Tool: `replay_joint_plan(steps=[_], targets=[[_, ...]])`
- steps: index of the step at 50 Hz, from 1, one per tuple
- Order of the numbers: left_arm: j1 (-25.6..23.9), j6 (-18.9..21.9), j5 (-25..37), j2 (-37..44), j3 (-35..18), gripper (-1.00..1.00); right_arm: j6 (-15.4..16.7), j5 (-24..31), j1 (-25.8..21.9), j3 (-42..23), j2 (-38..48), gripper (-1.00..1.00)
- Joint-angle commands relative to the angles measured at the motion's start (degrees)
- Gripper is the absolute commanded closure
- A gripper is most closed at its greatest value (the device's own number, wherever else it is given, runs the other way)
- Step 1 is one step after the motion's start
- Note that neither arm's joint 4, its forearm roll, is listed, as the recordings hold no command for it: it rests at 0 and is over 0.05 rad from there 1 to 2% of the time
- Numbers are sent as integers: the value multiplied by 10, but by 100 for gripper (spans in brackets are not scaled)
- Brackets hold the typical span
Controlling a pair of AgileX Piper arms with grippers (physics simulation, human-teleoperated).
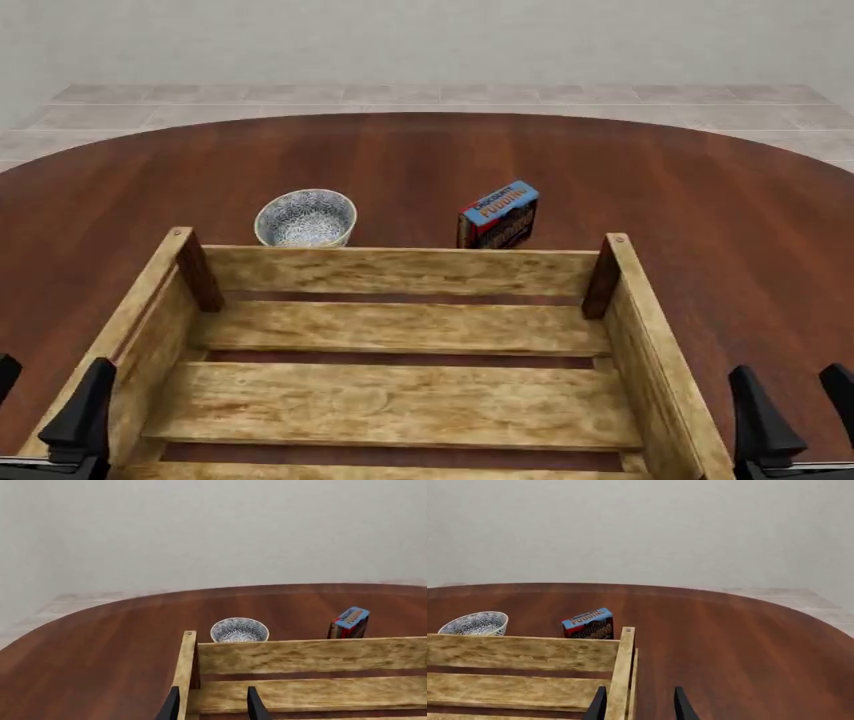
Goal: Pick up the salad dressing and put it in the tray.
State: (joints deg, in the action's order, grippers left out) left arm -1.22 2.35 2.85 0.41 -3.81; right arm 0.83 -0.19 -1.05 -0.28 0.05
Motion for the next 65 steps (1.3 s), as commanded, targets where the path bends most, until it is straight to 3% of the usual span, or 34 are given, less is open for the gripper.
replay_joint_plan(steps=[1,15,27,36,44,52,65], targets=[[3,21,26,14,-36,-100,4,-1,-3,0,0,-100],[32,8,51,62,-113,-100,5,-1,-3,1,0,-100],[102,-26,71,124,-185,-100,5,4,-2,0,0,-100],[162,-51,83,178,-214,-100,9,4,-3,0,1,-100],[216,-39,104,190,-237,-100,10,4,-5,1,1,-100],[260,-64,145,192,-273,-100,11,4,-5,2,4,-100],[299,-91,180,201,-299,-100,13,3,-7,2,2,-100]])
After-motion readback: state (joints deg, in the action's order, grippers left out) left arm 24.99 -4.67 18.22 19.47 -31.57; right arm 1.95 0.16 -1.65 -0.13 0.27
